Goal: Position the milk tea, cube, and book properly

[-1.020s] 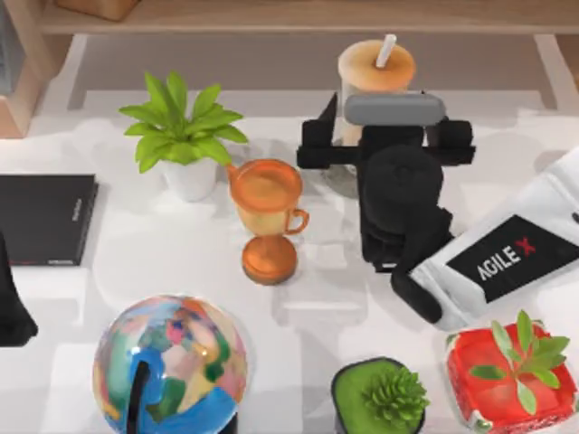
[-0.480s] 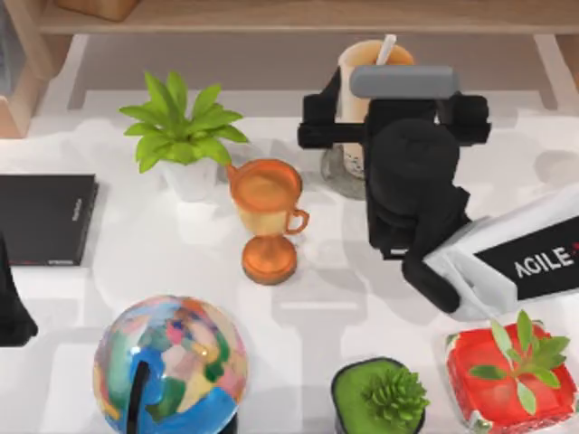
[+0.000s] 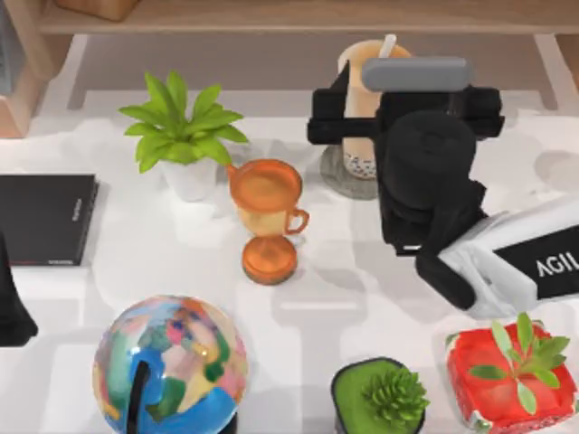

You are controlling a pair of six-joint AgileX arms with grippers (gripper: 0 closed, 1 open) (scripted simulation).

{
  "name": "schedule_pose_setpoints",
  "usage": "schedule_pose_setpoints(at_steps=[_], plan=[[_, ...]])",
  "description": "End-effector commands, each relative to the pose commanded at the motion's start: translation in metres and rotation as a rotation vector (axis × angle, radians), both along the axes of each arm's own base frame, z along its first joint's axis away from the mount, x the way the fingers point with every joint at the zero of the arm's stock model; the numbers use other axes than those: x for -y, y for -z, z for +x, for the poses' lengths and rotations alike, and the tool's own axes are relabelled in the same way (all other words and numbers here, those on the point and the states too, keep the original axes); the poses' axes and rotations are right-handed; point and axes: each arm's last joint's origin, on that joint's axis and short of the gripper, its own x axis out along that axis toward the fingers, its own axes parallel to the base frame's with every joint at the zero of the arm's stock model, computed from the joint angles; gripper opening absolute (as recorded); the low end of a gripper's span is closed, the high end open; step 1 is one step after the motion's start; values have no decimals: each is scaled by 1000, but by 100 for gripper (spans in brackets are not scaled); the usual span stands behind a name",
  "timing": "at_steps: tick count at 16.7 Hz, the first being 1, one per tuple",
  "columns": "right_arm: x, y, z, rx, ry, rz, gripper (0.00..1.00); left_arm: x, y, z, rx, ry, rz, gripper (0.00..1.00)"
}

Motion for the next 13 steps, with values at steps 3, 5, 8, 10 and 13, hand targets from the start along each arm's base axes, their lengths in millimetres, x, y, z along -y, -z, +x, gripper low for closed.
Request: schedule_pose_setpoints(at_steps=[3, 5, 8, 10, 13], plan=[[25, -24, -5, 0, -2, 0, 100, 0, 0, 0, 0, 0, 0, 100], [48, -44, -14, 2, -3, 1, 100, 0, 0, 0, 0, 0, 0, 100], [89, -73, -36, 11, -4, 5, 100, 0, 0, 0, 0, 0, 0, 100], [118, -85, -56, 8, -4, 4, 100, 0, 0, 0, 0, 0, 0, 100], [158, -91, -93, 0, -6, 1, 100, 0, 0, 0, 0, 0, 0, 100]])
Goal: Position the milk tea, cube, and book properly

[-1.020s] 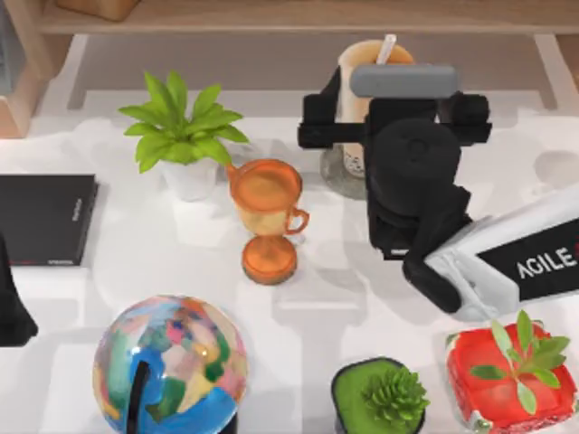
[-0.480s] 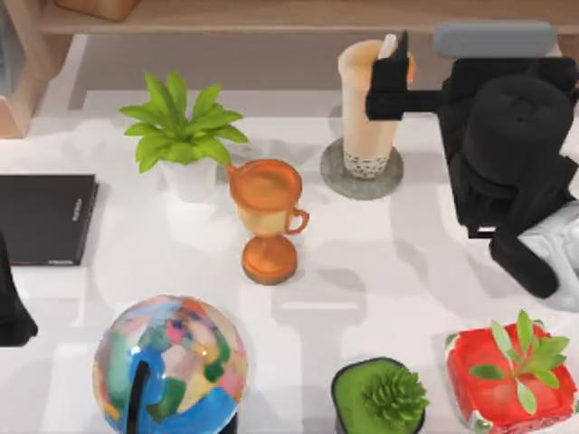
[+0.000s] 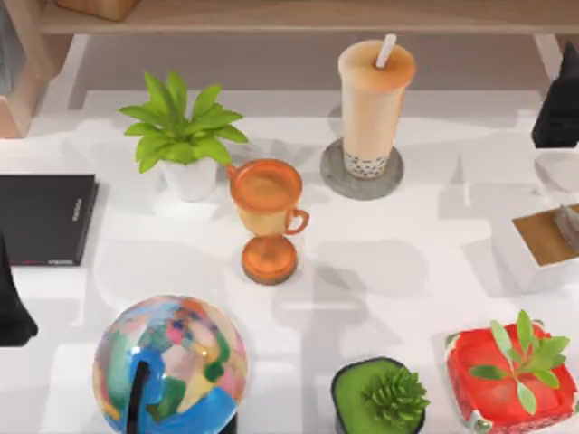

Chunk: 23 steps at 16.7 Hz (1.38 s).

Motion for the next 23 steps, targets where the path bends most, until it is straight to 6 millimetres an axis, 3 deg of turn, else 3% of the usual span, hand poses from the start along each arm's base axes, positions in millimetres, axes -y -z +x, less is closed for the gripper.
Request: schedule_pose_setpoints(at_steps=[4, 6, 9, 14, 20, 23], plan=[[43, 8, -60, 32, -3, 11, 100, 0, 0, 0, 0, 0, 0, 100], [57, 23, -85, 49, -6, 14, 100, 0, 0, 0, 0, 0, 0, 100], [68, 51, -107, 42, -10, 11, 100, 0, 0, 0, 0, 0, 0, 100], [75, 84, -117, 8, -15, 11, 100, 0, 0, 0, 0, 0, 0, 100], [75, 86, -117, 6, -15, 11, 100, 0, 0, 0, 0, 0, 0, 100], [75, 86, -117, 6, -15, 11, 100, -2, -13, 0, -15, -18, 9, 100]])
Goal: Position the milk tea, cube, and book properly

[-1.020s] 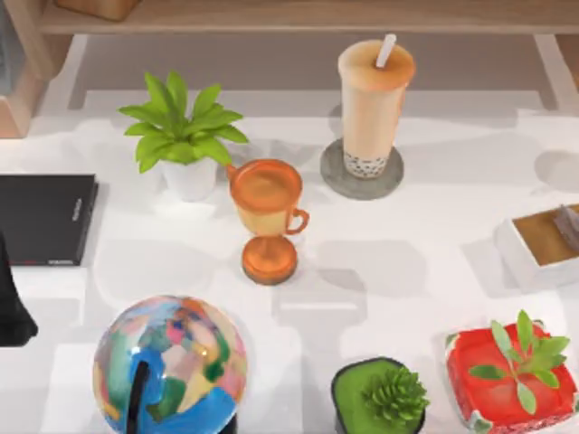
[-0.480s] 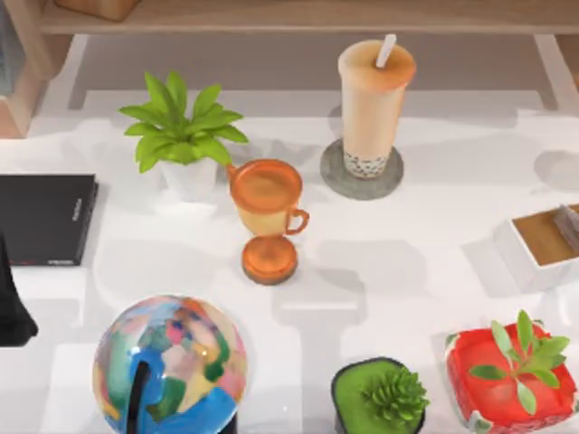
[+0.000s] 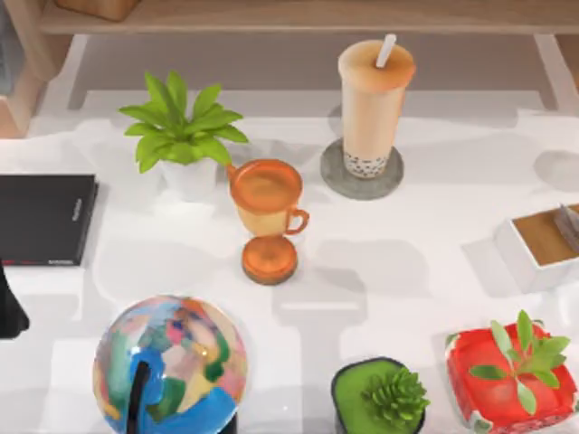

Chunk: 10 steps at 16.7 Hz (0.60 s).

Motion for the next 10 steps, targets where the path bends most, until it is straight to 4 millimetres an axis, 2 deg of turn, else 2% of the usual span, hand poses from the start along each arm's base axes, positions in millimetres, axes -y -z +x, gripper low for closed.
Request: schedule_pose_setpoints(at_steps=[3, 6, 10], plan=[[0, 0, 0, 0, 0, 0, 100, -4, -32, 2, -56, -38, 21, 100], [0, 0, 0, 0, 0, 0, 100, -11, -75, 12, -157, -80, 48, 100], [0, 0, 0, 0, 0, 0, 100, -26, -138, 48, -351, -126, 83, 100]])
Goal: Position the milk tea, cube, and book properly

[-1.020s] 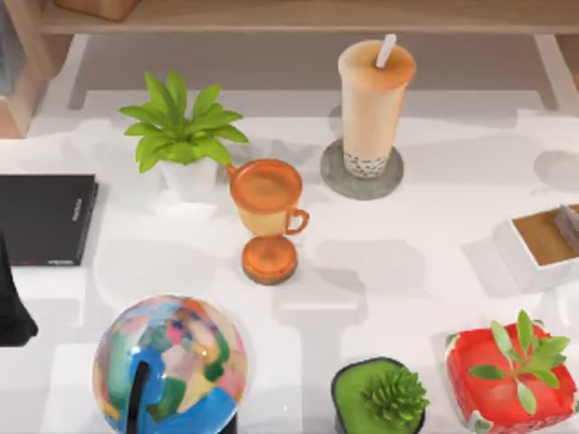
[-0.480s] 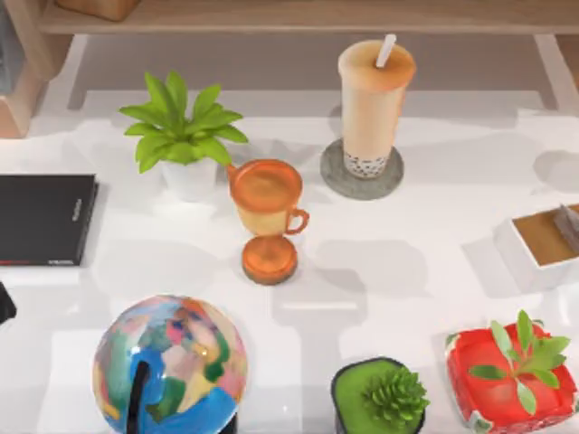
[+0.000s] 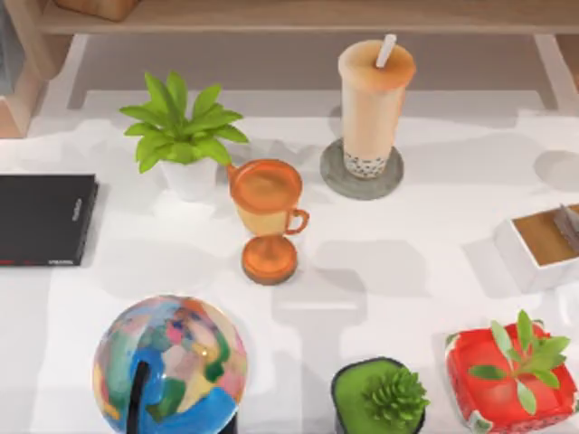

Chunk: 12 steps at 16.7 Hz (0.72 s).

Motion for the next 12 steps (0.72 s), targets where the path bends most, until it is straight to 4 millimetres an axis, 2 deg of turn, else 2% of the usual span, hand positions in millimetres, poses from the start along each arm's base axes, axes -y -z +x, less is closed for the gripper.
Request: schedule_pose_setpoints(at_steps=[3, 6, 9, 12], plan=[[0, 0, 0, 0, 0, 0, 100, -20, -39, 47, -173, -24, 12, 100], [0, 0, 0, 0, 0, 0, 100, -48, -61, 105, -357, -35, 10, 100], [0, 0, 0, 0, 0, 0, 100, -84, -61, 165, -539, -35, -8, 100], [0, 0, 0, 0, 0, 0, 100, -122, -39, 219, -709, -24, -38, 100]])
